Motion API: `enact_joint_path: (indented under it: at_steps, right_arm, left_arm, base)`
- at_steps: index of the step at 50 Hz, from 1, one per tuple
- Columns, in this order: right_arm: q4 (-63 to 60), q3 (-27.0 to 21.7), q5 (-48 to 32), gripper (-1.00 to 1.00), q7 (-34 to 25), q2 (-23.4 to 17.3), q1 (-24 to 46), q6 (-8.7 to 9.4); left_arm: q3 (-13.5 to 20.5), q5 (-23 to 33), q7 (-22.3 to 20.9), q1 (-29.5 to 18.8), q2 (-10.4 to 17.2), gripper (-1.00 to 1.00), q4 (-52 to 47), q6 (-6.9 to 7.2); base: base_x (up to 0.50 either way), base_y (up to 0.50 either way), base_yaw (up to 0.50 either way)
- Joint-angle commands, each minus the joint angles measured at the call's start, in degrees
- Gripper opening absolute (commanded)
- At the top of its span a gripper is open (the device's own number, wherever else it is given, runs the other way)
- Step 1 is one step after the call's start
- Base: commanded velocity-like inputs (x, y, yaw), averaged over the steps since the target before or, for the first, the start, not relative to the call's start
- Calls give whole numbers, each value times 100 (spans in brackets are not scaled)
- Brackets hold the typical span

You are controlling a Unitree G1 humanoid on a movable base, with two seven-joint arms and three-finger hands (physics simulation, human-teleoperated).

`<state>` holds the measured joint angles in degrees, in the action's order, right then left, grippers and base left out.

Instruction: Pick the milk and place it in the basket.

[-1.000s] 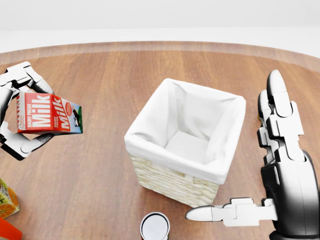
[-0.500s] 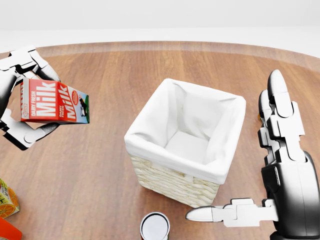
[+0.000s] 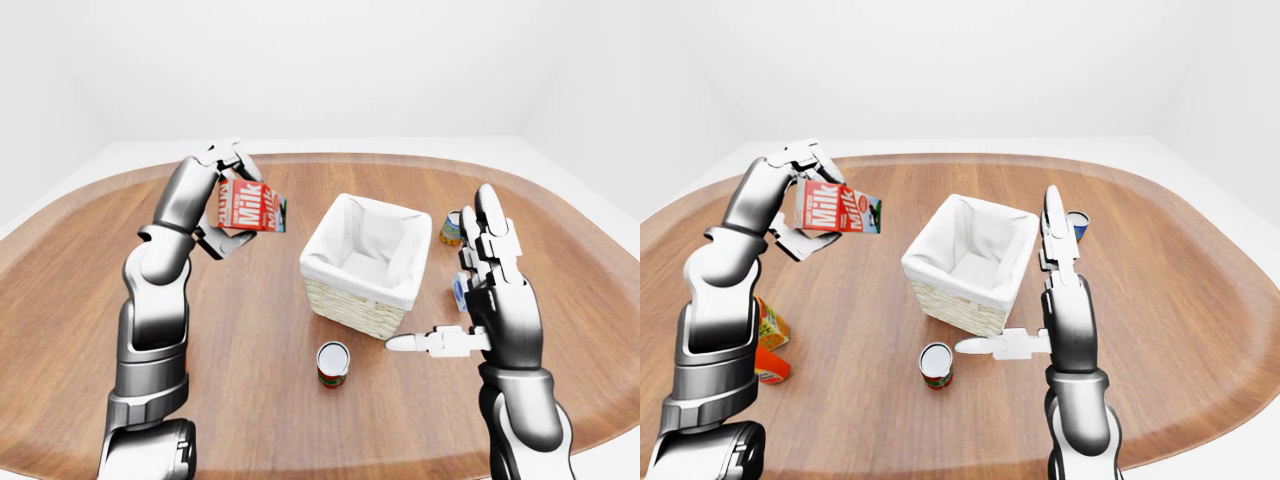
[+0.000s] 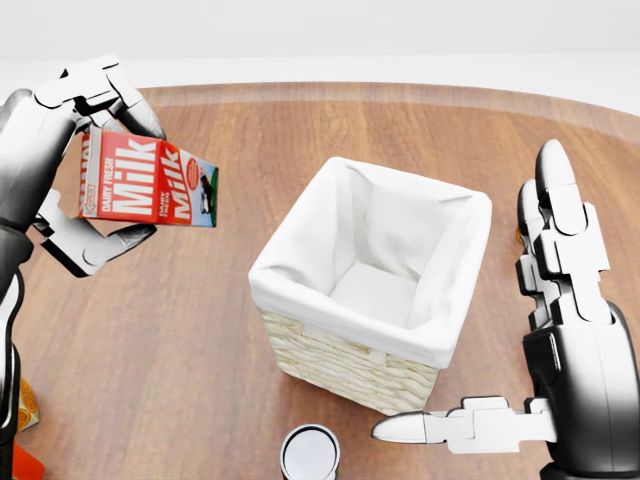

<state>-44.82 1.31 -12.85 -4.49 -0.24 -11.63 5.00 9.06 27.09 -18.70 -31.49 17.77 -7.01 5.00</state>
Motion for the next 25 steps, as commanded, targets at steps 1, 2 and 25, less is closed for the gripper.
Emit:
enact_joint_path:
  at_steps: [1, 2, 25]
  right_arm:
    - [-25, 2, 3, 100, -8, 1, -2, 0]
    - [-20, 11, -3, 100, -5, 1, -3, 0]
    - [-19, -21, 19, 100, -24, -1, 13, 0]
  left_arm:
    - [-159, -329, 148, -194, -214, -100, -217, 0]
    - [-170, -314, 138, -193, -233, -100, -230, 0]
    - [-544, 82, -69, -343, -691, -100, -551, 0]
  base:
    - [0, 0, 0]
    - [0, 0, 0]
    - [0, 0, 0]
